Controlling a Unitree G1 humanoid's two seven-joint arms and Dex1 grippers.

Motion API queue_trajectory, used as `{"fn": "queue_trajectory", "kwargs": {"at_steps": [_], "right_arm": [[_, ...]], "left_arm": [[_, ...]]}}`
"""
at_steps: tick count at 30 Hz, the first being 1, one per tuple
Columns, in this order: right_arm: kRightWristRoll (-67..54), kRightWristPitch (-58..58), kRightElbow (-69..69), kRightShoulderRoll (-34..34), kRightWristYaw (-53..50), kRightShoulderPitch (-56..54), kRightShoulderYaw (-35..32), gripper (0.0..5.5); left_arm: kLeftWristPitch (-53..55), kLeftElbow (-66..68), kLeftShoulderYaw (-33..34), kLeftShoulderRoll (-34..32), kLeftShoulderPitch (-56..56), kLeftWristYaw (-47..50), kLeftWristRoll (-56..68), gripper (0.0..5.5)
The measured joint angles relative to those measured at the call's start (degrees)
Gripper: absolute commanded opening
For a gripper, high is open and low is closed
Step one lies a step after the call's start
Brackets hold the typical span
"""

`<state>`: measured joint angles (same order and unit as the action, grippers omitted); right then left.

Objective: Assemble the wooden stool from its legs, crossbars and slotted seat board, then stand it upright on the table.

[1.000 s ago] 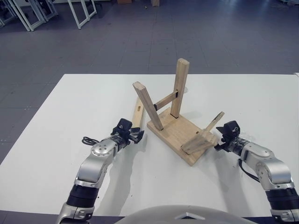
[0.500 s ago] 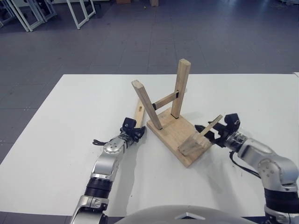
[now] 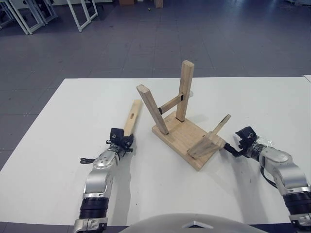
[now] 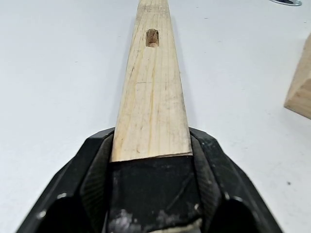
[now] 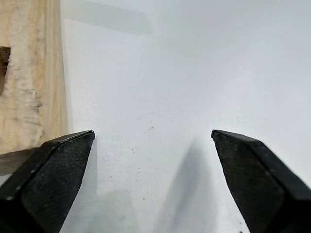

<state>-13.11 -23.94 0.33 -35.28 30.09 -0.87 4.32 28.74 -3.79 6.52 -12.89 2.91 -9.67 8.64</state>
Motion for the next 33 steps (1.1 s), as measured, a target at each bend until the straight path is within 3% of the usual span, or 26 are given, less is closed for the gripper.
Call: {"fn": "queue_trajectory", "kwargs": {"at_steps": [7, 14, 18, 20, 22, 25, 33], "right_arm": [[-12.0, -17.2, -26.4, 0.8, 6.6, 7.1, 5.5, 4.45], [-15.0, -23.4, -19.0, 1.0, 3.1, -1.5, -5.4, 4.45], [-25.9, -31.5, -13.8, 1.9, 2.3, -17.6, -15.5, 4.45], [-35.1, -36.4, -11.9, 4.3, 2.6, -26.6, -19.2, 4.82], [-45.6, -41.8, -9.1, 7.6, 2.3, -33.6, -22.3, 5.15], [-61.9, -47.0, -4.0, 14.9, -1.7, -43.3, -24.0, 5.26], [-78.4, -48.2, -0.3, 17.2, -11.0, -46.0, -22.6, 5.26]], "left_arm": [[3.7, -1.4, 9.9, -3.9, -2.3, 1.3, 2.5, 2.04], [4.5, -4.2, 15.4, -5.4, -6.0, -0.3, 8.0, 2.04], [5.5, -9.3, 26.6, -11.4, -14.1, -14.2, 31.1, 2.04], [10.1, -10.1, 30.2, -15.6, -19.3, -19.7, 44.4, 2.04], [15.7, -10.2, 29.6, -17.5, -22.4, -24.7, 54.9, 2.04], [23.7, -9.9, 22.3, -19.3, -25.9, -33.7, 64.5, 2.04], [27.6, -6.5, 12.4, -20.1, -29.3, -40.9, 65.3, 2.04]]}}
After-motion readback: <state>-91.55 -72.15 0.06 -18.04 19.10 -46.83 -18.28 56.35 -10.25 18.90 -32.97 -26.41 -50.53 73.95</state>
